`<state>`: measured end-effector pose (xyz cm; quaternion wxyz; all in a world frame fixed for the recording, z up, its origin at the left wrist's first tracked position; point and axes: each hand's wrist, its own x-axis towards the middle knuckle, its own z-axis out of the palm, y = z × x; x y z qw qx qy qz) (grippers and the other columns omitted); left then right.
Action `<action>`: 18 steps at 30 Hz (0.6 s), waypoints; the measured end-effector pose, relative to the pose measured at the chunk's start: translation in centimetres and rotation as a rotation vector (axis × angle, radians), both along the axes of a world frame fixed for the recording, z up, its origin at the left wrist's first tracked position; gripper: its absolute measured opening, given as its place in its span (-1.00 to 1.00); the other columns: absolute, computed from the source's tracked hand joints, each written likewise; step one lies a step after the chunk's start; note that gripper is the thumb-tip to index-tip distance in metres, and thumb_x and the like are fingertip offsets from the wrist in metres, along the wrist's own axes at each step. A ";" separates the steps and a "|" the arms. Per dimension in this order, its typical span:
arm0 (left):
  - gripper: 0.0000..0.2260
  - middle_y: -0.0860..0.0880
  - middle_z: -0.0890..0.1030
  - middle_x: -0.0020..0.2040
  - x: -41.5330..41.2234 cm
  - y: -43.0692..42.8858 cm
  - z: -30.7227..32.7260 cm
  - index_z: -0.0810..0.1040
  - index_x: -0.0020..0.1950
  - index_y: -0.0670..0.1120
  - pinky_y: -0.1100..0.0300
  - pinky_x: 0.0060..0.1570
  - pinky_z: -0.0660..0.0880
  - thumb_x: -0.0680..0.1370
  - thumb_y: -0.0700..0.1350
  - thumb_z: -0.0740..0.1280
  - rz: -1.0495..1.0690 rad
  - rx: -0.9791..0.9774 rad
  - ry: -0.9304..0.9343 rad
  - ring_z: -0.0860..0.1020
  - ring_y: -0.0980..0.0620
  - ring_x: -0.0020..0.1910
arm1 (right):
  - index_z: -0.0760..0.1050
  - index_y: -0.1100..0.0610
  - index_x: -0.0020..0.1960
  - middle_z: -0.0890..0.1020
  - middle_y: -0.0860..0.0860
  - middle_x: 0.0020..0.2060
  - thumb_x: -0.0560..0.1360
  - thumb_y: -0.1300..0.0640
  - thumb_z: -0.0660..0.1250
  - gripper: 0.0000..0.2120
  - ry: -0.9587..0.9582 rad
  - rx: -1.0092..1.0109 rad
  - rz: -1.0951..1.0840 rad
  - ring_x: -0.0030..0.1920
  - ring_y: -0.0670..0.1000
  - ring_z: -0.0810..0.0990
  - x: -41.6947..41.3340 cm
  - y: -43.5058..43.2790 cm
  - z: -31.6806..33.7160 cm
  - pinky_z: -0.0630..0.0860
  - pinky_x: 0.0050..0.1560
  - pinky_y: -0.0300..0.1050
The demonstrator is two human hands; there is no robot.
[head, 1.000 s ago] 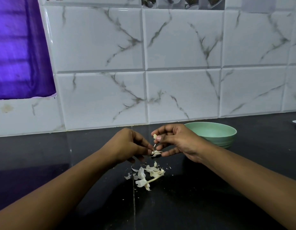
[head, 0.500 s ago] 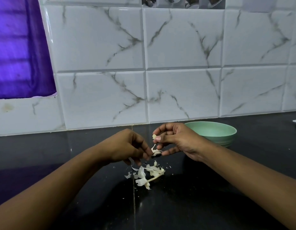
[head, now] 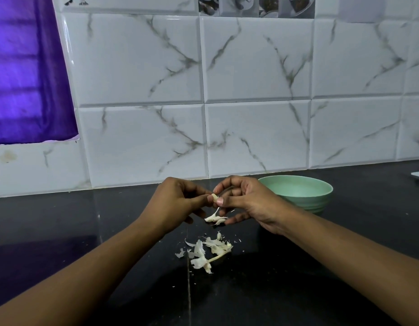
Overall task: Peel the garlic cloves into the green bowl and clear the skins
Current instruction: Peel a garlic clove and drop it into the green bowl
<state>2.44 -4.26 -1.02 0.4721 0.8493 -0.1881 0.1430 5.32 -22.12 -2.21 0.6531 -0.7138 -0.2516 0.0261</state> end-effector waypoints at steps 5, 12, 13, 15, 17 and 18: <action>-0.91 0.03 0.71 -0.23 0.0 0.1 0.0 0.69 -0.14 -0.07 0.29 -0.37 0.51 0.52 -0.17 0.39 -0.014 -0.033 0.003 0.67 0.10 -0.27 | 0.52 0.20 -0.08 0.62 0.07 -0.32 0.45 0.36 0.38 -0.89 -0.033 0.012 -0.007 -0.33 -0.06 0.63 -0.2 0.1 0.0 0.62 -0.36 -0.13; -0.91 0.04 0.70 -0.28 0.2 0.1 -0.1 0.67 -0.20 -0.06 0.26 -0.35 0.52 0.50 -0.17 0.41 0.021 -0.074 -0.052 0.67 0.11 -0.29 | 0.52 0.22 -0.09 0.63 0.08 -0.31 0.45 0.35 0.39 -0.91 -0.143 0.000 -0.037 -0.33 -0.05 0.63 -0.2 0.4 -0.1 0.61 -0.28 -0.10; -0.91 0.03 0.70 -0.28 0.2 0.1 -0.2 0.66 -0.19 -0.06 0.25 -0.34 0.52 0.50 -0.17 0.40 0.018 -0.074 -0.050 0.67 0.10 -0.29 | 0.51 0.22 -0.09 0.63 0.08 -0.30 0.45 0.35 0.38 -0.91 -0.136 0.004 -0.028 -0.33 -0.05 0.63 -0.2 0.4 -0.2 0.61 -0.29 -0.10; -0.92 0.02 0.70 -0.27 0.2 0.0 -0.3 0.65 -0.18 -0.07 0.22 -0.34 0.52 0.51 -0.17 0.39 0.005 -0.070 -0.031 0.66 0.10 -0.30 | 0.50 0.21 -0.07 0.62 0.09 -0.29 0.47 0.36 0.36 -0.90 -0.100 0.012 0.007 -0.33 -0.05 0.63 -0.1 0.3 -0.2 0.63 -0.31 -0.11; -0.92 -0.01 0.70 -0.25 0.2 0.0 -0.4 0.64 -0.16 -0.08 0.21 -0.34 0.52 0.52 -0.17 0.38 -0.020 -0.083 0.001 0.66 0.08 -0.30 | 0.49 0.19 -0.05 0.63 0.05 -0.32 0.48 0.35 0.35 -0.89 -0.055 0.016 0.045 -0.32 -0.05 0.63 0.0 0.2 -0.3 0.63 -0.31 -0.09; -0.92 -0.02 0.70 -0.24 0.2 0.0 -0.4 0.65 -0.15 -0.08 0.21 -0.35 0.52 0.52 -0.17 0.38 -0.034 -0.100 0.017 0.65 0.07 -0.30 | 0.49 0.18 -0.04 0.64 0.03 -0.33 0.48 0.34 0.35 -0.89 -0.040 0.022 0.054 -0.31 -0.04 0.63 0.0 0.1 -0.3 0.64 -0.30 -0.07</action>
